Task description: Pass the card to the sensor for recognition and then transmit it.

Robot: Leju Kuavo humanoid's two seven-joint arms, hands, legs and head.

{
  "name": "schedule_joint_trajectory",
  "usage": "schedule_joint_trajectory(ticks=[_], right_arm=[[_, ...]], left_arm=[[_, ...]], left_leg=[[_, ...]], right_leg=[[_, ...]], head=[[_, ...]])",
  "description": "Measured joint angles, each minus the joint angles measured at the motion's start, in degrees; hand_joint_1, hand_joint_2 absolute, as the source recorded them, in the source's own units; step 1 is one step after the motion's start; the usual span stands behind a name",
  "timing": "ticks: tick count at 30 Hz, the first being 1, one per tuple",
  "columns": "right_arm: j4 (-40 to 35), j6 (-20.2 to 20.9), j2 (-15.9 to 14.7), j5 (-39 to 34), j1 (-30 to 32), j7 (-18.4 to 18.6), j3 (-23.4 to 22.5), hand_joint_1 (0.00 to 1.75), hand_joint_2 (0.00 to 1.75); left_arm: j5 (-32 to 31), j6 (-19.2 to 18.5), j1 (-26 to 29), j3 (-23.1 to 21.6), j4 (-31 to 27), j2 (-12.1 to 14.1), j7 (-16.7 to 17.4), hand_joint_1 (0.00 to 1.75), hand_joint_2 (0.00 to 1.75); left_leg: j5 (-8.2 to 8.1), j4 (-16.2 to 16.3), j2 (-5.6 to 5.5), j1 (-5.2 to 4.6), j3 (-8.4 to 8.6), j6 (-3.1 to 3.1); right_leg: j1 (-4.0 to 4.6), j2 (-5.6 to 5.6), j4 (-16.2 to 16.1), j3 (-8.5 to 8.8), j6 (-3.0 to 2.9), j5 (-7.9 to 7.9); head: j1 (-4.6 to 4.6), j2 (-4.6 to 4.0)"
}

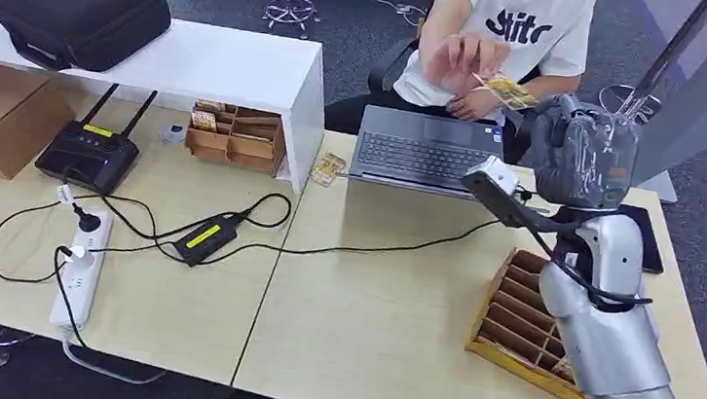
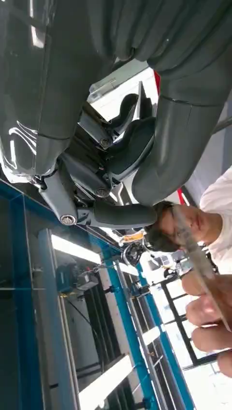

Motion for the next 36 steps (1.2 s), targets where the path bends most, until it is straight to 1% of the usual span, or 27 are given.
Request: schedule_joint_trajectory(ticks=[4, 5, 6, 7, 13, 14, 19, 36], right_arm=[[-2.71, -0.28, -1.18, -1.39, 1.82, -0.98, -1.44, 1.75, 1.75], [-3.48, -0.26, -1.47, -2.06, 2.49, -1.42, -1.91, 0.70, 1.75], [-4.18, -0.22, -1.70, -2.21, 3.08, -1.84, -2.40, 0.70, 1.75], [-4.70, -0.18, -1.92, -2.40, 3.66, -2.23, -2.80, 0.00, 1.75], [-5.25, 0.55, -2.10, -0.41, 5.25, -2.76, -3.61, 0.00, 1.75], [-5.12, 0.63, -2.10, 0.15, 5.25, -2.71, -3.54, 0.00, 0.00], [-4.27, 0.79, -1.84, 3.49, 5.19, -1.99, -2.89, 0.00, 0.00], [-2.63, 1.05, -1.14, 4.33, 5.05, -1.51, -0.57, 0.00, 0.00]], left_arm=[[0.61, 0.18, 0.06, 0.00, 0.00, 0.17, 0.00, 0.00, 1.75], [0.72, 0.24, 0.08, 0.00, 0.00, 0.24, 0.00, 0.00, 1.75], [0.79, 0.28, 0.10, 0.00, 0.00, 0.28, 0.00, 0.00, 1.75], [0.85, 0.35, 0.13, 0.00, 0.00, 0.33, -0.02, 0.00, 1.75], [0.96, 0.39, 0.13, 0.02, 0.00, 0.61, 0.00, 0.00, 1.75], [0.96, 0.39, 0.13, 0.00, 0.00, 0.61, -0.02, 0.00, 1.75], [0.85, 0.39, 0.11, 0.00, 0.00, 0.59, 0.00, 0.00, 1.75], [0.64, 0.37, 0.11, 0.00, 0.00, 0.48, 0.00, 0.00, 1.75]], left_leg=[[0.00, 0.00, -0.01, 0.01, 0.00, 0.00], [0.00, 0.00, -0.01, 0.01, 0.00, 0.00], [0.00, 0.00, -0.02, 0.01, -0.01, 0.00], [0.00, 0.00, -0.02, 0.01, -0.02, 0.00], [0.00, 0.00, 0.00, 0.00, -0.03, 0.00], [0.00, 0.00, 0.00, 0.00, -0.04, 0.00], [0.00, 0.00, -0.01, 0.00, -0.04, 0.00], [0.00, 0.00, -0.02, 0.00, -0.07, 0.00]], right_leg=[[0.01, -0.01, 0.01, 0.00, 0.00, 0.00], [0.01, -0.01, 0.01, 0.00, 0.00, 0.00], [0.01, -0.02, 0.01, 0.00, 0.00, 0.00], [0.01, -0.02, 0.01, 0.00, 0.00, 0.00], [0.00, 0.00, 0.01, 0.00, 0.00, 0.00], [0.00, -0.01, 0.01, 0.00, 0.00, 0.00], [0.00, -0.01, 0.03, 0.01, 0.00, 0.00], [0.00, -0.03, 0.03, 0.01, 0.01, 0.00]], head=[[0.00, 0.00], [0.00, 0.00], [0.02, 0.00], [0.00, 0.00], [0.00, 0.00], [0.00, 0.00], [0.00, 0.00], [0.00, 0.00]])
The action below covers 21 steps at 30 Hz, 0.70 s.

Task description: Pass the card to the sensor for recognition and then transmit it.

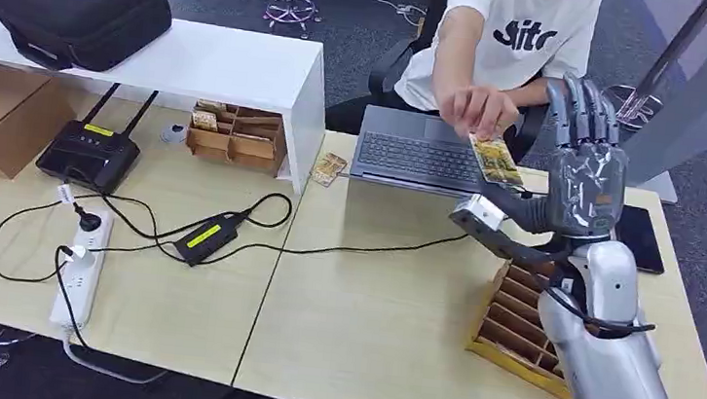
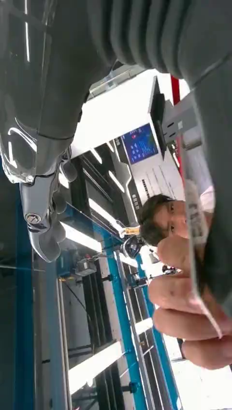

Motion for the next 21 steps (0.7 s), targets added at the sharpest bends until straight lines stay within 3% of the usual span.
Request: schedule_joint_trajectory(ticks=[6, 7, 8, 21], right_arm=[[0.24, 0.00, 0.13, -0.02, -0.11, 0.02, 0.68, 0.00, 0.00], [0.24, 0.00, 0.13, -0.02, -0.11, 0.02, 0.79, 0.59, 0.00], [0.26, 0.00, 0.13, -0.02, -0.12, 0.02, 0.92, 1.69, 1.75], [0.55, 0.18, 0.13, -0.02, -0.12, 0.17, 1.97, 1.75, 1.75]], left_arm=[[-0.07, 0.00, 0.00, 0.02, 0.00, 0.00, 0.00, 0.00, 1.75], [-0.07, 0.00, 0.00, 0.00, 0.00, 0.00, 0.00, 0.00, 1.75], [-0.11, 0.00, 0.00, 0.00, 0.00, 0.00, -0.02, 0.00, 1.75], [-0.13, -0.02, 0.00, 0.00, 0.00, 0.00, -0.07, 0.00, 1.75]], left_leg=[[0.00, 0.00, 0.00, 0.00, 0.00, 0.00], [0.00, 0.00, 0.00, 0.00, 0.00, 0.00], [0.00, 0.00, 0.00, 0.00, 0.00, 0.00], [0.00, 0.00, 0.00, 0.00, 0.00, 0.00]], right_leg=[[0.00, 0.00, 0.00, -0.01, 0.00, 0.00], [0.00, 0.00, 0.00, -0.01, 0.00, 0.00], [0.00, 0.00, 0.00, -0.01, 0.00, 0.00], [0.00, -0.01, 0.00, -0.01, 0.00, 0.00]], head=[[0.00, 0.00], [0.00, 0.00], [0.00, 0.00], [0.00, 0.00]])
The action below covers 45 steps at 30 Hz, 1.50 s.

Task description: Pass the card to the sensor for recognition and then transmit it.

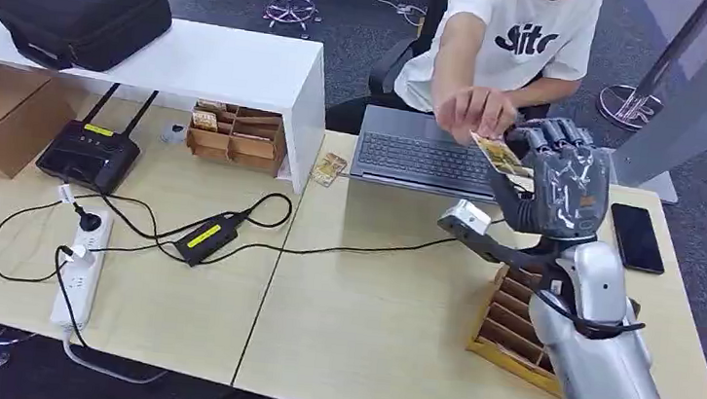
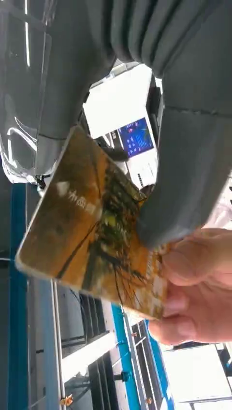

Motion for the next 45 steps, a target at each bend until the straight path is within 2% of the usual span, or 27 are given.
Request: schedule_joint_trajectory(ticks=[30, 37, 41, 45], right_arm=[[0.46, -0.02, -0.07, -0.99, -0.16, 0.37, 0.55, 1.75, 1.75], [0.42, -1.55, -2.36, -4.48, 2.31, 0.52, -2.89, 1.75, 1.75], [0.44, -2.25, -3.94, -6.32, 4.96, -0.92, -6.54, 1.75, 1.75], [0.44, -2.43, -4.50, -6.32, 5.99, -1.31, -8.04, 1.75, 1.75]], left_arm=[[0.20, 0.17, 0.01, 0.00, 0.00, 0.02, -0.09, 0.00, 1.75], [0.88, 0.57, 0.41, 0.00, 0.00, 0.09, -0.28, 0.00, 1.75], [1.20, 0.94, 1.18, 0.00, 0.00, 0.18, -0.70, 0.00, 1.75], [1.22, 0.94, 1.25, 0.00, 0.00, 0.22, -0.79, 0.00, 1.75]], left_leg=[[0.00, 0.00, 0.01, 0.00, 0.01, 0.00], [0.00, 0.02, -0.01, 0.00, 0.00, 0.00], [-0.03, 0.01, 0.02, -0.02, -0.02, 0.03], [-0.05, 0.01, 0.03, -0.01, 0.00, 0.06]], right_leg=[[0.00, 0.01, -0.01, -0.03, 0.00, 0.00], [0.00, -0.01, -0.06, -0.02, 0.00, 0.00], [-0.01, 0.01, -0.07, -0.03, 0.01, 0.00], [0.00, 0.03, -0.07, -0.04, 0.00, 0.00]], head=[[0.00, 0.00], [0.00, 0.00], [0.00, 0.00], [0.00, 0.00]])
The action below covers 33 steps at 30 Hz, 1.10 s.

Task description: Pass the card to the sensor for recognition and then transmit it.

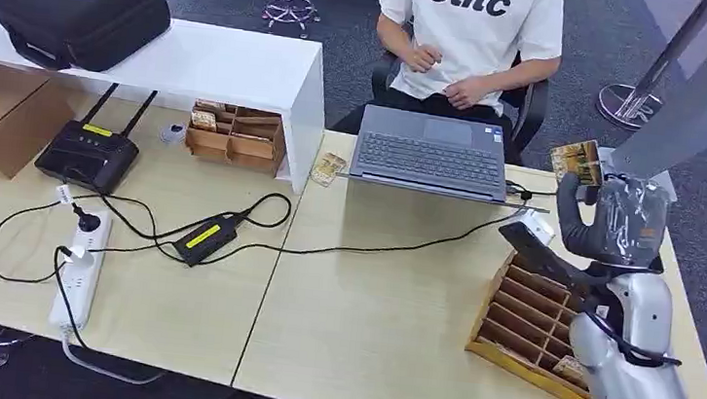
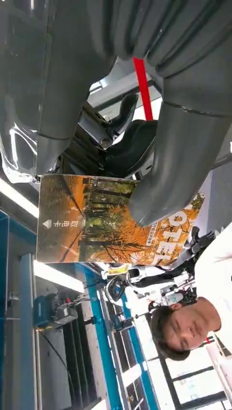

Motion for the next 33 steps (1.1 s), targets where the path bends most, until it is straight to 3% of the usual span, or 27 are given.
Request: schedule_joint_trajectory(ticks=[6, 11, 17, 24, 29, 33], right_arm=[[-0.09, -0.24, -0.79, -2.01, 2.04, 0.44, -2.41, 1.75, 1.75], [-0.74, -1.49, -2.10, -7.30, 8.54, -2.63, -10.13, 1.75, 1.75], [-4.62, -0.11, -2.12, -13.69, 18.21, -7.61, -20.66, 1.75, 1.75], [-11.12, 2.88, 0.37, -19.82, 27.64, -12.13, -30.90, 1.75, 1.75], [-14.80, 6.65, 2.73, -22.36, 31.73, -15.15, -35.46, 1.75, 1.75], [-16.66, 7.39, 4.17, -22.49, 33.44, -15.87, -37.20, 1.75, 1.75]], left_arm=[[0.39, 0.13, 0.08, 0.02, 0.00, 0.02, -0.13, 0.00, 1.75], [1.38, 0.72, 0.64, 0.26, 0.00, 0.28, -0.57, 0.00, 1.75], [2.97, 1.68, 1.54, 0.98, 0.00, 0.77, -1.68, 0.00, 1.75], [4.76, 2.67, 2.17, 2.54, 0.00, 1.18, -2.93, 0.00, 1.75], [5.62, 3.19, 2.60, 3.65, 0.00, 1.33, -3.63, 0.00, 1.75], [5.81, 3.19, 2.98, 4.11, 0.00, 1.49, -3.69, 0.00, 1.75]], left_leg=[[0.01, 0.00, -0.05, 0.01, 0.02, 0.00], [-0.03, 0.00, -0.14, -0.01, -0.06, 0.05], [-0.14, 0.00, -0.16, -0.01, -0.09, 0.11], [-0.15, -0.03, -0.14, -0.01, -0.11, 0.11], [-0.15, -0.03, -0.11, -0.01, -0.08, 0.11], [-0.15, -0.03, -0.06, -0.01, -0.07, 0.11]], right_leg=[[0.01, -0.08, 0.00, 0.01, 0.00, -0.01], [0.00, -0.14, -0.05, 0.03, 0.06, -0.04], [-0.01, -0.17, -0.10, 0.02, 0.13, -0.10], [0.00, -0.16, -0.08, 0.00, 0.15, -0.15], [0.00, -0.14, -0.07, 0.00, 0.15, -0.15], [-0.01, -0.11, -0.08, 0.00, 0.15, -0.15]], head=[[0.00, 0.00], [0.00, 0.00], [0.00, 0.00], [0.00, 0.00], [-0.02, 0.00], [0.00, 0.00]])
